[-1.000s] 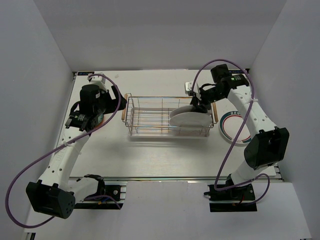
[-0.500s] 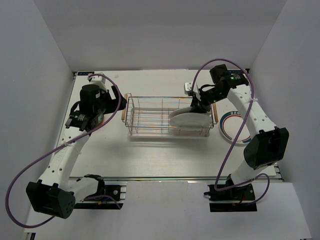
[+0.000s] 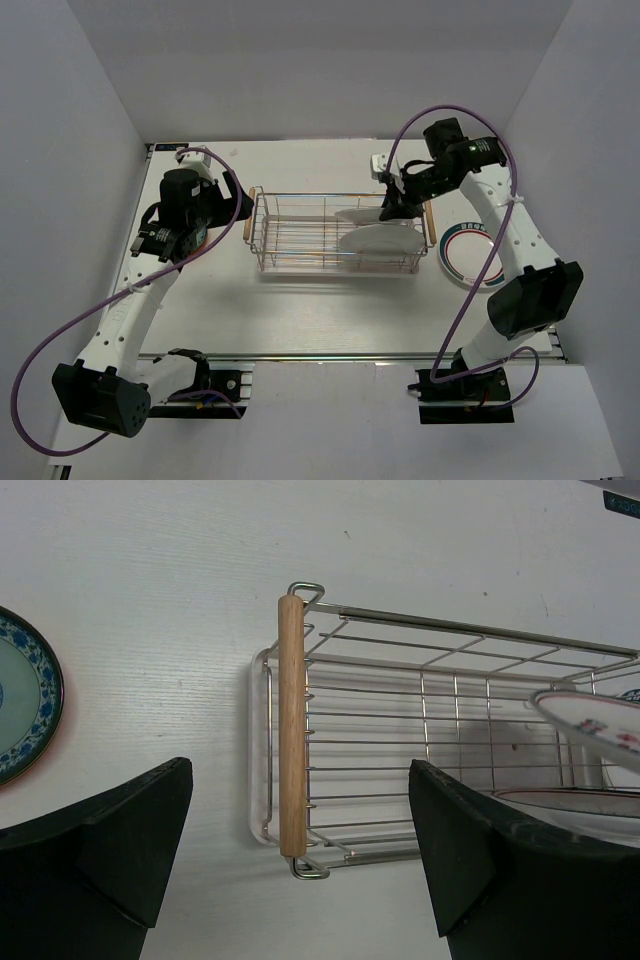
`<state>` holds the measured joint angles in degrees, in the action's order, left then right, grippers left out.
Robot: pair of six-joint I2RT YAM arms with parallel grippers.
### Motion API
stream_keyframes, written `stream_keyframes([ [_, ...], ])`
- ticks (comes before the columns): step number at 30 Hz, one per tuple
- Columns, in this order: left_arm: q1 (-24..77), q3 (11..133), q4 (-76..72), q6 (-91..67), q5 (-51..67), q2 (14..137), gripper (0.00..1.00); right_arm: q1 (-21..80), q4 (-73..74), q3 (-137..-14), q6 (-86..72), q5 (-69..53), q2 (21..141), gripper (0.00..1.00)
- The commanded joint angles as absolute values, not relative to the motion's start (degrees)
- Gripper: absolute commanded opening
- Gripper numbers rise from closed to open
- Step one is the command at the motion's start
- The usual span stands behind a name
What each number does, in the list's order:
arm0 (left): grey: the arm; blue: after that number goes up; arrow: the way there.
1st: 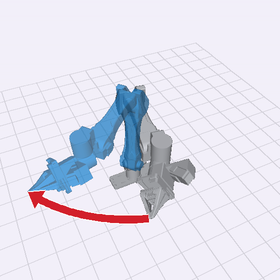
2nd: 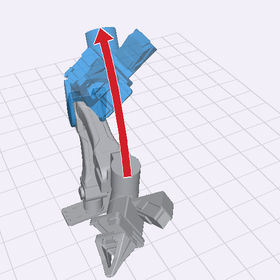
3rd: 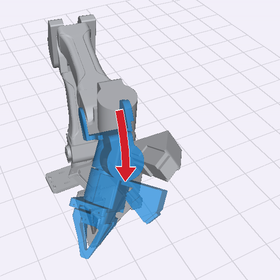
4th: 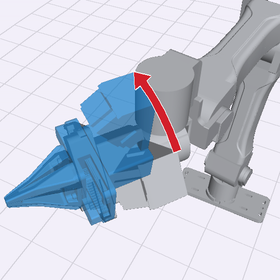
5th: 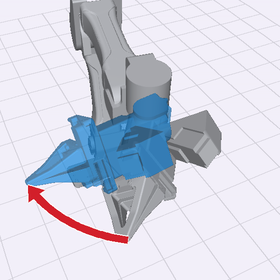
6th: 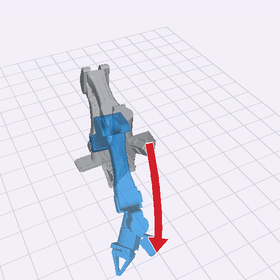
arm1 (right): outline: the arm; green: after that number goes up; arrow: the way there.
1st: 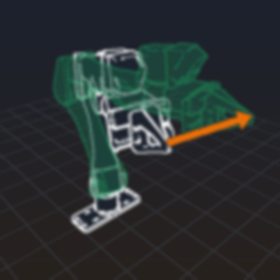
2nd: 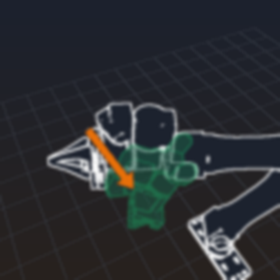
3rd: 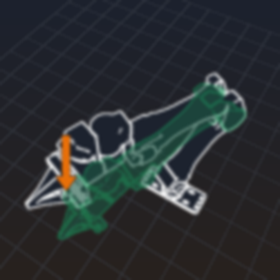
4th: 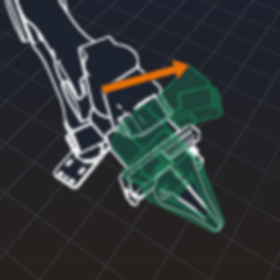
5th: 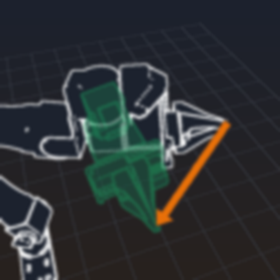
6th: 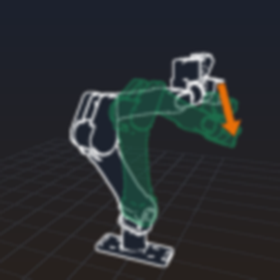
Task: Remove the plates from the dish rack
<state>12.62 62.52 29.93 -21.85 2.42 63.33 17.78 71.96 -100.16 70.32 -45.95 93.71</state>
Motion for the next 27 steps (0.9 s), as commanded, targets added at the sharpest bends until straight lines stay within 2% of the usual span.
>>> stream_keyframes([
  [1,12.92,63.55,29.09,-21.36,2.9,62.49,0.98,17.93,70.14,-105.64,69.01,-47.38,90.62,0.04],
  [12,12.92,63.98,29.8,-21.18,2.02,60.56,0.98,17.84,68.83,-111.62,65.75,-46.32,87.54,0.0],
  [15,12.92,64.07,29.62,-21.09,2.02,59.77,0.98,17.93,63.39,-109.87,61.01,-45.09,84.82,0.0],
  [18,12.92,64.16,29.01,-21.27,2.02,58.98,0.98,18.02,49.61,-104.61,47.42,-38.61,80.87,0.0],
  [19,12.92,64.25,28.83,-21.44,1.85,58.8,0.98,17.93,44.44,-102.15,42.59,-29.71,78.25,0.0],
  [20,12.92,64.25,28.57,-22.14,1.58,58.45,0.98,18.02,33.25,-96.3,34.01,-24.49,76.92,0.0],
  [23,12.92,65.04,27.69,-23.81,0.88,58.45,0.98,17.75,21.13,-89.49,24.99,-1.2,73.65,0.0],
  [24,12.4,65.39,27.77,-24.25,-1.21,58.62,0.98,17.67,21.18,-89.47,17.57,9.12,74.61,0.0],
  [27,12.39,67.23,28.82,-25.13,-2.89,59.32,0.98,17.49,27.05,-90.7,5.67,24.74,77.94,0.0],
])
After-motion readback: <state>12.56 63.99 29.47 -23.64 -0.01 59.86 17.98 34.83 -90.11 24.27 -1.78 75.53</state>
